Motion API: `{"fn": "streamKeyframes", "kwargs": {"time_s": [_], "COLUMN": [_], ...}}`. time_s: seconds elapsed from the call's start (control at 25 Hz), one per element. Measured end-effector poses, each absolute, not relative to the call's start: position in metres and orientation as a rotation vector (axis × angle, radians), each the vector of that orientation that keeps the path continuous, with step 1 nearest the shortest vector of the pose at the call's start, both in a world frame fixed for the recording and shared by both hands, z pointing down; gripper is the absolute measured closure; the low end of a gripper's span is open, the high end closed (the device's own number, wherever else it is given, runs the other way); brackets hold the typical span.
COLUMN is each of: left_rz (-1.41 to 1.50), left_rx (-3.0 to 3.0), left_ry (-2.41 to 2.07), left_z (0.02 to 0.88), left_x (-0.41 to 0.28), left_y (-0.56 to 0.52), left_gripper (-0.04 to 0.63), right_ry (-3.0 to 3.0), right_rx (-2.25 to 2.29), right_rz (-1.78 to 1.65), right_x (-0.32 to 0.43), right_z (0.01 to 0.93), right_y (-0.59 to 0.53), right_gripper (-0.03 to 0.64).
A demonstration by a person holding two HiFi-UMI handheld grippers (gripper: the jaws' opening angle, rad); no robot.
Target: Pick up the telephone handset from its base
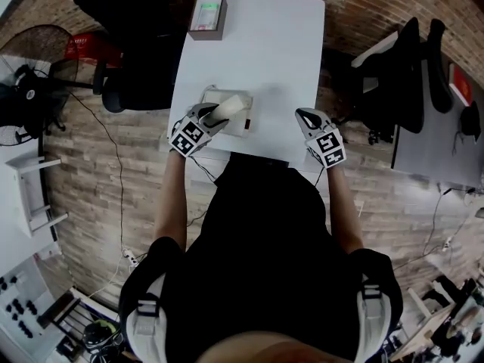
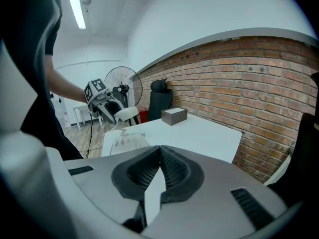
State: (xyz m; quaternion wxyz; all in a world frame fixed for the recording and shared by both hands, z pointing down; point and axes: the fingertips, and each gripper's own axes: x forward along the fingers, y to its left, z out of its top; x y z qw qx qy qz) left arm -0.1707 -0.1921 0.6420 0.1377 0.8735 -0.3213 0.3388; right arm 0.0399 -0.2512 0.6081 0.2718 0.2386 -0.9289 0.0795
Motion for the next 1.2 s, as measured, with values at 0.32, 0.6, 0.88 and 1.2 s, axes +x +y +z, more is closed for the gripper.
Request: {"fn": "streamKeyframes", "kwargs": {"time_s": [0.32, 0.6, 0.88, 1.2], "left_rz": [0.943, 0.892, 0.791, 0.798], "left_rx": [2.521, 2.515, 2.484, 2.471], "left_ry": [-1.011, -1.088, -1.198, -1.249], "left_z": [0.627, 0.610, 0.594, 0.587], "left_x": [-0.165, -0.163, -0.163, -0.159], "left_y": [-0.183, -0.173, -0.169, -0.161], "left_gripper": [0.374, 0.374, 0.374, 0.374], "right_ry": [-2.517, -2.525, -2.523, -2.536], "right_rx": [0.581, 0.536, 0.487, 0.447], "right_rz": [0.211, 0.210, 0.185, 0.171], "right_x": [0.038, 0.039, 0.041, 0.044], "right_z": [0.602, 0.602, 0.611, 0.608], "right_y": [-0.249, -0.245, -0.241, -0.236], "right_gripper": [0.618, 0.618, 0.618, 0.618]}}
